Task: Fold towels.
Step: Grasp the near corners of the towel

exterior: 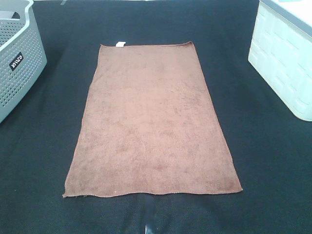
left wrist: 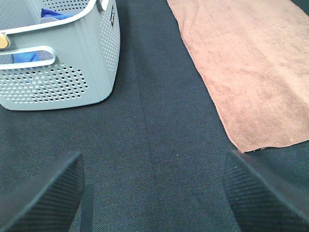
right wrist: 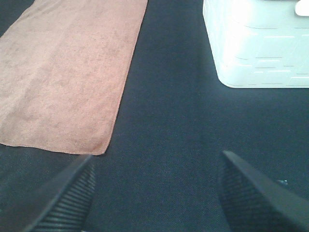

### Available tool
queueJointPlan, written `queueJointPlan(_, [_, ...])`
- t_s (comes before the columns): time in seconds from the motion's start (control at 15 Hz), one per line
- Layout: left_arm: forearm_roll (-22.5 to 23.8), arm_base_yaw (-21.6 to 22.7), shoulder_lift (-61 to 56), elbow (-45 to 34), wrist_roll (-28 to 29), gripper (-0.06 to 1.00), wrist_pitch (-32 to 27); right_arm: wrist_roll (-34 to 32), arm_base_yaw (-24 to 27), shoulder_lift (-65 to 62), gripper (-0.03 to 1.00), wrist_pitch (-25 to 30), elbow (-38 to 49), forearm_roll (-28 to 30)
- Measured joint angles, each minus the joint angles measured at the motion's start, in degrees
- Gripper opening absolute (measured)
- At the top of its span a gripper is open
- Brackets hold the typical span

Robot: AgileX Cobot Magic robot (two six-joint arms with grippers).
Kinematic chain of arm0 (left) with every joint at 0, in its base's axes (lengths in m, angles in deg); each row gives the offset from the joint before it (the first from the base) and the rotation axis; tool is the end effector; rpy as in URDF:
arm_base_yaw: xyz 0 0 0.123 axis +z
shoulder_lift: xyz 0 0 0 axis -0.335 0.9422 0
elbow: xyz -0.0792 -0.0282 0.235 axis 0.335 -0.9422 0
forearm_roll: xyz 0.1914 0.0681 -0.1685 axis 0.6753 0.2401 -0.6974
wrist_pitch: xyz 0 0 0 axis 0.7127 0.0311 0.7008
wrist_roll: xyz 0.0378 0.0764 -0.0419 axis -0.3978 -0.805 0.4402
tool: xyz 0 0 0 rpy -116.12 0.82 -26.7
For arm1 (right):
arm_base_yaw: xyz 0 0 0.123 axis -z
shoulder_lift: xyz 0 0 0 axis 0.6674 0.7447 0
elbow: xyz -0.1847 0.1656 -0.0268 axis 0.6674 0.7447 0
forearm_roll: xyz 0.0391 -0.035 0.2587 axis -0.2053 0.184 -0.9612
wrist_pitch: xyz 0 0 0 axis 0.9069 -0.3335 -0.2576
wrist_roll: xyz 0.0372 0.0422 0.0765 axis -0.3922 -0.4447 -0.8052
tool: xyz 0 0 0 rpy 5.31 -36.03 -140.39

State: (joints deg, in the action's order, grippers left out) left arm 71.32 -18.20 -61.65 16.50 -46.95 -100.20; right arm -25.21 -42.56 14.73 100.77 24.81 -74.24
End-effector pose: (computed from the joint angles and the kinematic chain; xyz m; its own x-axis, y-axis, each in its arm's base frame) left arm 0.0447 -0.0084 0.2828 -0.4347 0.0920 -0.8958 0.1110 0.9927 0.0481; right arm 0.0428 0.0080 0.2835 -0.4415 -0.0977 -0.8919 -0.1238 0.9912 -0.0473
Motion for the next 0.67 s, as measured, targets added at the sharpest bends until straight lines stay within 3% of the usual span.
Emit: queueJointPlan(0.67, [0.0, 0.0, 0.0, 0.0, 0.0, 0.76, 0.0, 0.0, 0.0, 0.0, 0.67, 0.0, 0.0, 0.0])
